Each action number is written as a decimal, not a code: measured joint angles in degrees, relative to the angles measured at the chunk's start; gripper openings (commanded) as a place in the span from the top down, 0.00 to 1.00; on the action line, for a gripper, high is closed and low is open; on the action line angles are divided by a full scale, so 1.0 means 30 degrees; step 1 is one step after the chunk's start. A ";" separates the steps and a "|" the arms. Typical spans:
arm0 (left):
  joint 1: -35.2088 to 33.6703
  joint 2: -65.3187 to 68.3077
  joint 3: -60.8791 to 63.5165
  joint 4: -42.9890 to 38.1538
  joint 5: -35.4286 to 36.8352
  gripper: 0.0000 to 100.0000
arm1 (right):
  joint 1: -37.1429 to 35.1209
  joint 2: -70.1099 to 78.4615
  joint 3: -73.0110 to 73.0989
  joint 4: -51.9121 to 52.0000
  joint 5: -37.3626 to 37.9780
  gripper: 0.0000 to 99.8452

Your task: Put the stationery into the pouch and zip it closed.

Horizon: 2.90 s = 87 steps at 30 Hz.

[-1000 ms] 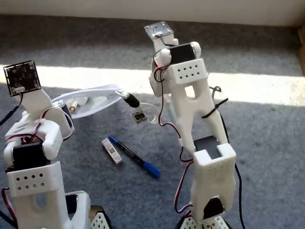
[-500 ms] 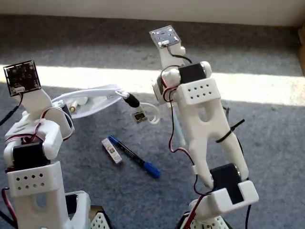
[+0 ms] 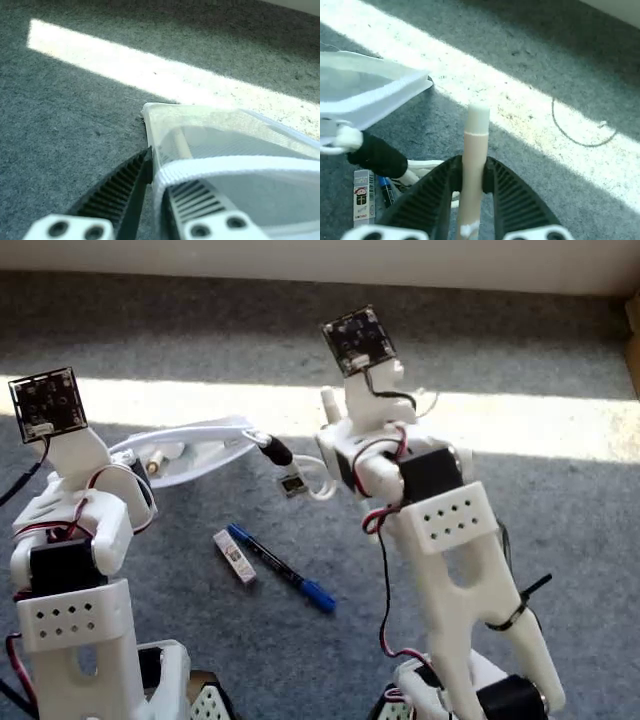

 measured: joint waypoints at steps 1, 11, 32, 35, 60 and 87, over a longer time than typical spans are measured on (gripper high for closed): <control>0.0000 0.0000 0.0000 0.0000 0.0000 0.99 | -0.0322 -0.0615 0.0557 -0.0293 0.0322 0.99; 0.0000 0.0000 0.0000 0.0000 0.0000 0.99 | -0.1172 -0.5656 0.4718 -0.3399 0.1143 0.99; 0.0000 0.0000 0.0000 0.0000 0.0000 0.99 | -0.5451 -1.3304 1.0579 -0.7736 0.1143 0.99; 0.0000 0.0000 0.0000 0.0000 0.0000 0.99 | -0.6095 -1.4212 1.0930 -0.7736 0.1143 0.99; 0.0029 -0.0264 0.0410 -0.0117 -0.0117 0.99 | -0.6652 -1.4593 1.3216 -1.7875 0.1143 0.99; 0.0029 -0.0293 0.0527 -0.0117 -0.0117 0.99 | -0.8967 -0.8293 1.3245 -2.9275 0.1143 0.99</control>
